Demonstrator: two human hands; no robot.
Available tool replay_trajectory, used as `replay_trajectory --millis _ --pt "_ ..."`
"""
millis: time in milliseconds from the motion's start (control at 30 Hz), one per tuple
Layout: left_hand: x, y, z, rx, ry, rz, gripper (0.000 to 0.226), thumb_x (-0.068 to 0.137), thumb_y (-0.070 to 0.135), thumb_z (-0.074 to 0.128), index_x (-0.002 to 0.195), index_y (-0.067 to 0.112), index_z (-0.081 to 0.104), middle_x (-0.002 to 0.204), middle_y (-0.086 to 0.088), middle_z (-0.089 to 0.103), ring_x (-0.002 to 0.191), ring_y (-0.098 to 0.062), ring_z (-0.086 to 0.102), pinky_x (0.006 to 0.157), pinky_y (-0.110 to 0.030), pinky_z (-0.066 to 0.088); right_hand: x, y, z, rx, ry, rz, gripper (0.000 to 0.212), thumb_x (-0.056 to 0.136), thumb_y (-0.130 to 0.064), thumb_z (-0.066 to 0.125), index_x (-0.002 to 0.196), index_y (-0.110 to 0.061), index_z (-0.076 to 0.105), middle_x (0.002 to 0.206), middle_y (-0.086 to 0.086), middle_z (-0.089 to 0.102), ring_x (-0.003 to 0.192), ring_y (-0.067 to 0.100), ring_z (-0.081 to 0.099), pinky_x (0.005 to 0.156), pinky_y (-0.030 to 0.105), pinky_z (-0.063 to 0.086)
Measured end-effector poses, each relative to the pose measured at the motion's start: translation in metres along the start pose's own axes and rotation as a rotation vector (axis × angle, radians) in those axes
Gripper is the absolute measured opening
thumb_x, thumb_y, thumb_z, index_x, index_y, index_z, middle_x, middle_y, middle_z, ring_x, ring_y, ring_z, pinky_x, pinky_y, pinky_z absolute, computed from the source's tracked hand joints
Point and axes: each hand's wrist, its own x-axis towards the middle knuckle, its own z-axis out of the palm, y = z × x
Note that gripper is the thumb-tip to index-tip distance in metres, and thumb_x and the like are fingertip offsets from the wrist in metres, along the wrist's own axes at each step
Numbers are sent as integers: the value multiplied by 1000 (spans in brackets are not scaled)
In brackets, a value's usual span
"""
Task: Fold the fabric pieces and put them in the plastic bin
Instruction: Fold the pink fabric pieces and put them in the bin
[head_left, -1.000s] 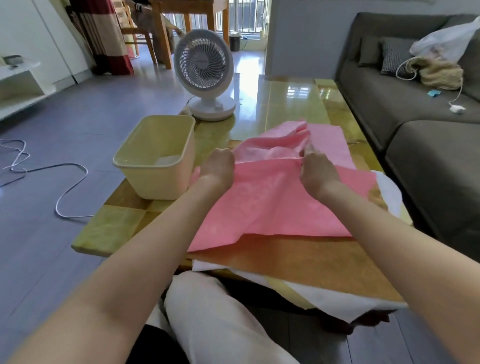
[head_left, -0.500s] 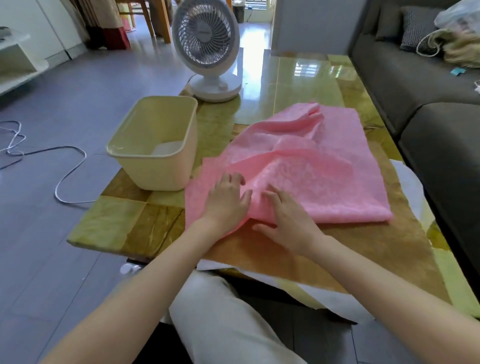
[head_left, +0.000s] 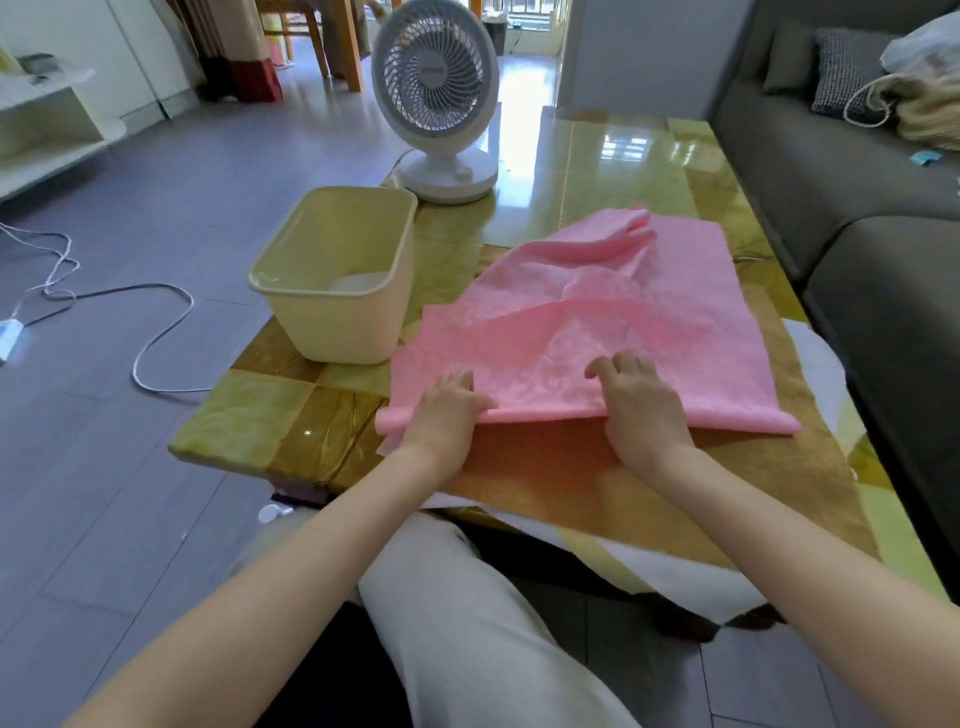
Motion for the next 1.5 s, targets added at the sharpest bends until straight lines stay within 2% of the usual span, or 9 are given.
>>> replay_trajectory --millis 233,400,533,700,800,933,1100,1267,1500 --pt "-19 -5 -18 313 9 192 33 93 5 48 115 22 66 107 -5 50 104 -24 43 77 -25 26 -44 -12 4 -13 -157 -3 47 72 9 49 111 -15 52 113 4 47 103 23 47 68 27 43" --pt "-53 -23 -7 144 -381 5 53 87 -4 46 135 19 44 125 -8 38 112 -27 46 83 -29 38 -75 -24 21 144 -332 -94 45 76 4 44 116 -14 51 120 4 44 110 23 45 71 29 40" --pt "-51 -17 -21 -31 -604 -17 46 92 30 53 135 27 40 128 -1 36 105 -21 48 92 -29 43 -87 -9 18 249 -383 -139 48 83 0 42 128 -15 46 135 2 39 125 21 37 89 29 40" --pt "-28 30 -7 -35 -382 109 40 98 29 41 137 22 41 139 -6 36 126 -28 44 102 -38 37 -93 35 10 276 -94 171 45 94 -17 45 137 -7 37 136 12 43 124 26 41 106 34 34" --pt "-17 64 15 -25 -316 215 42 99 27 39 140 20 39 143 -6 35 130 -28 38 107 -40 33 -98 74 8 57 -199 472 58 97 -38 39 140 1 29 143 19 36 132 33 31 111 40 25" --pt "-9 100 36 68 -301 265 45 100 27 34 145 23 30 155 -7 20 142 -28 20 114 -45 20 -109 106 6 148 -244 725 65 97 -46 34 138 4 30 140 23 37 130 36 36 105 42 33" --pt "-1 122 48 103 -272 265 47 101 24 32 147 25 25 157 -6 14 144 -27 14 114 -46 16 -111 120 2 431 14 728 35 94 -35 47 119 -10 46 119 9 56 104 28 56 86 41 48" --pt "5 137 62 154 -196 276 46 100 28 31 146 26 25 156 -8 17 143 -29 15 112 -50 18 -122 124 -11 513 228 635 1 97 -19 41 97 -20 41 87 1 54 75 22 52 64 32 37" --pt "1 144 82 186 -351 265 52 100 37 29 148 26 15 158 -9 -1 145 -33 4 115 -58 8 -161 139 11 351 -80 797 19 97 -15 35 111 -7 45 96 8 58 81 27 56 67 34 43"
